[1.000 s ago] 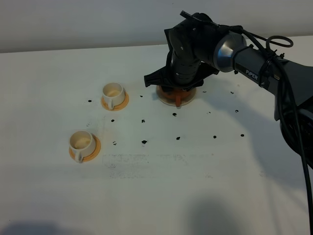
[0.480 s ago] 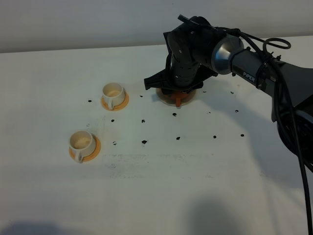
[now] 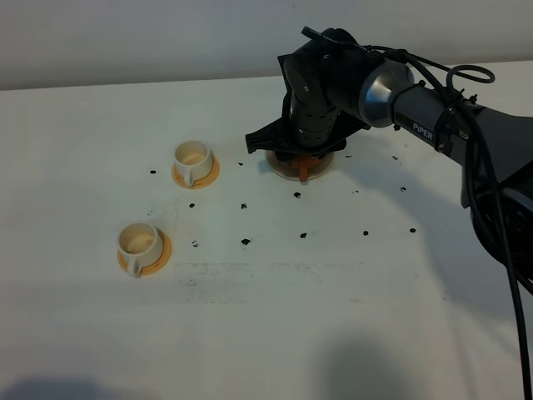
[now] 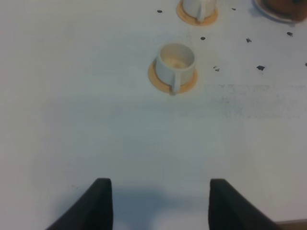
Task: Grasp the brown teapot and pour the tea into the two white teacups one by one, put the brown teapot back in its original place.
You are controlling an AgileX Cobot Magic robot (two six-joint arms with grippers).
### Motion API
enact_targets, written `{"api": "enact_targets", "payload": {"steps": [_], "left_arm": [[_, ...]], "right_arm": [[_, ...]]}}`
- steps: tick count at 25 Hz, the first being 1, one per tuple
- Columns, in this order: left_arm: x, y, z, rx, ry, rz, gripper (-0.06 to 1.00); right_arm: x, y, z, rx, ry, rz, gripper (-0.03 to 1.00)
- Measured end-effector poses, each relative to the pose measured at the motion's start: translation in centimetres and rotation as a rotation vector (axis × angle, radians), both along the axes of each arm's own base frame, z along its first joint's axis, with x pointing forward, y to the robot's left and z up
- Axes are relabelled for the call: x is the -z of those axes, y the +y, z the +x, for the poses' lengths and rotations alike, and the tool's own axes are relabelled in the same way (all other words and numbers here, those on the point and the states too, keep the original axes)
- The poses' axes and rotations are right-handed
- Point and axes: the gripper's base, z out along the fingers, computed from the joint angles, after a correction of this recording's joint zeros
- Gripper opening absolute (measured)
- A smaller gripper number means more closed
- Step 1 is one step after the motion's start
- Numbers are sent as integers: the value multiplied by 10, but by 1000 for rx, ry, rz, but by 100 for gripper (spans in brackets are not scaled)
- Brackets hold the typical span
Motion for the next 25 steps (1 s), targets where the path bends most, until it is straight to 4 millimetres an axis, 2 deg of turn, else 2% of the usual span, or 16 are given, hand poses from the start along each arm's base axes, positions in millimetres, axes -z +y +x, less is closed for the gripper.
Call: {"api": "enact_targets", "payload": {"steps": [6, 17, 21, 25], "left_arm": [[0, 0, 0, 0, 0, 0, 44], [0, 0, 0, 1, 0, 1, 44], [0, 0, 0, 1, 0, 1, 44], [0, 0, 0, 1, 0, 1, 44]], "right_arm": [[0, 0, 0, -1, 0, -5, 43], [4, -1, 0, 1, 21, -17, 25], [7, 1, -1, -33, 32, -17, 12], [6, 1, -1, -85, 31, -32, 11]]}}
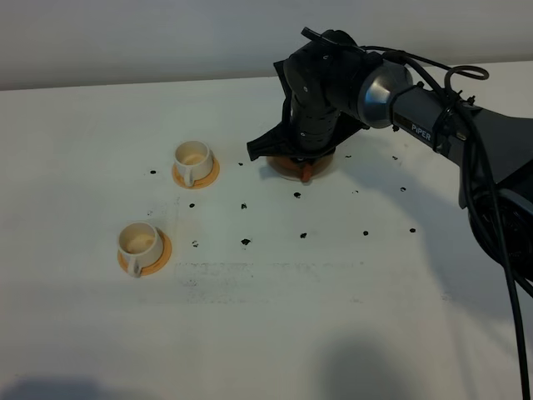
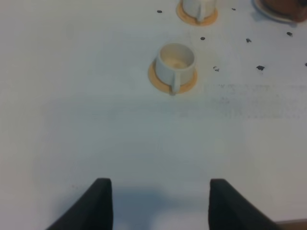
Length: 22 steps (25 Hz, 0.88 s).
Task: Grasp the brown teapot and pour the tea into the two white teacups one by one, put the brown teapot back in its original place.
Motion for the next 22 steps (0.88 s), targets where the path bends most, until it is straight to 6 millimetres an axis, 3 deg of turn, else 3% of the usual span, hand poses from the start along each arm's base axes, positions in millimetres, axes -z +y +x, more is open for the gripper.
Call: {"api": "enact_targets", "payload": {"steps": [22], "left_arm": [[0, 0, 0, 0, 0, 0, 44]], "right_arm": [[-8, -1, 3, -35, -55, -12, 11]]}}
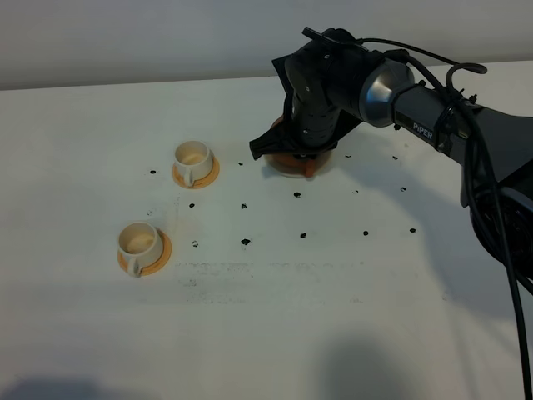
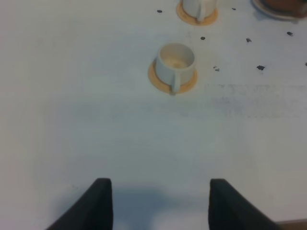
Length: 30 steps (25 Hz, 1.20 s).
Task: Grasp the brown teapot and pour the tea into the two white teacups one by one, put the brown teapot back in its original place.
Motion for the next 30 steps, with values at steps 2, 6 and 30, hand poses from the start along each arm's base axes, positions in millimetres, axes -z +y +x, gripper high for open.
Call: {"api": "enact_targets", "payload": {"steps": [2, 6, 30], "left_arm": [[0, 0, 0, 0, 0, 0, 44], [0, 0, 0, 0, 0, 0, 44], [0, 0, 0, 0, 0, 0, 44]], "right_arm": [[-3, 0, 1, -6, -22, 6, 11], [-13, 1, 2, -13, -63, 24, 11], [-42, 65, -38, -315, -215, -156, 11]]}}
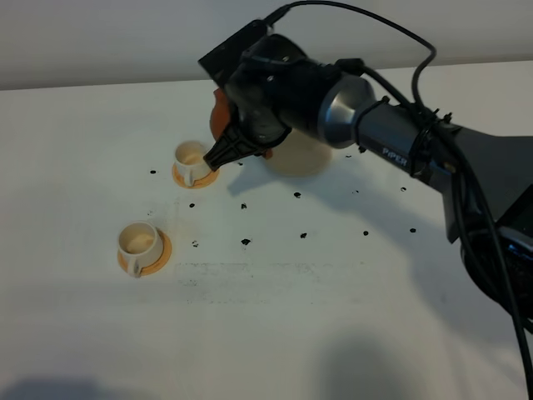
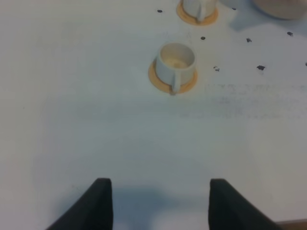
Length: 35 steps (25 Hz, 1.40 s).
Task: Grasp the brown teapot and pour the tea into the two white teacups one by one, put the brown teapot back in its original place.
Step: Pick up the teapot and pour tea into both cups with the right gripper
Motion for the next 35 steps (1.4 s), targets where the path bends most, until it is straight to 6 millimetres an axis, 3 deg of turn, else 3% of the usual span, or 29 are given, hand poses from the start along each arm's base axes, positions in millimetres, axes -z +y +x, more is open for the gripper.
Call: {"api": "enact_targets", "payload": {"steps": [4, 20, 35], "left_arm": [[0, 0, 0, 0, 0, 0, 44], [0, 0, 0, 0, 0, 0, 44], [0, 0, 0, 0, 0, 0, 44]], "right_arm": [[0, 10, -8, -49, -13, -47, 11], [-2, 20, -19, -200, -41, -214, 11], [-3, 19, -17, -292, -83, -327, 11]]}}
